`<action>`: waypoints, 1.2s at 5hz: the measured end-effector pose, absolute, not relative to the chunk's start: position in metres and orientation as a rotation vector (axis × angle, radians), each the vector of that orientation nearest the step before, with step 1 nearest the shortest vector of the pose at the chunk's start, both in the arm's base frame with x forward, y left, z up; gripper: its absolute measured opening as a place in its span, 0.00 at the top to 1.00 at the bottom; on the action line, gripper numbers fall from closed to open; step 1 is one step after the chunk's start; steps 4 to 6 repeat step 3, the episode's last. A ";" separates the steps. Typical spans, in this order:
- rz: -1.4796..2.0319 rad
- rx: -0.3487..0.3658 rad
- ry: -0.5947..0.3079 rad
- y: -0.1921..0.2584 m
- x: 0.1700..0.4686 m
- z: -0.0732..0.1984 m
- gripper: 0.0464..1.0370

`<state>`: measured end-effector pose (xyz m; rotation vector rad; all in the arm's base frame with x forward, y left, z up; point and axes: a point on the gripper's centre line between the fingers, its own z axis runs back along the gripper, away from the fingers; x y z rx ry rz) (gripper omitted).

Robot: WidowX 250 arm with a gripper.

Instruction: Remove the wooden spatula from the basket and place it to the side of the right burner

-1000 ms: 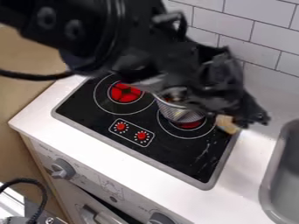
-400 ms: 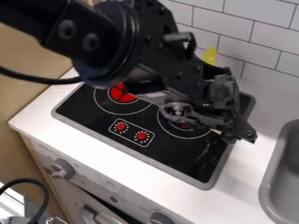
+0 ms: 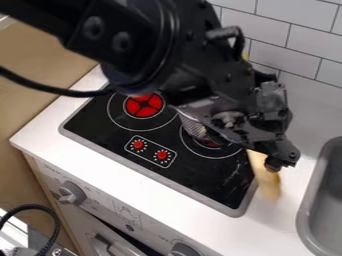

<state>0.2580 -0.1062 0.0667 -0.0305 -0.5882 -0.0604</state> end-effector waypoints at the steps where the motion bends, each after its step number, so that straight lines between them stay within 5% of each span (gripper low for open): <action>1: -0.032 -0.003 -0.557 -0.107 0.260 0.074 0.04; 3: -0.031 0.024 -0.470 -0.105 0.263 0.084 0.04; 6: -0.031 0.024 -0.470 -0.105 0.263 0.084 0.04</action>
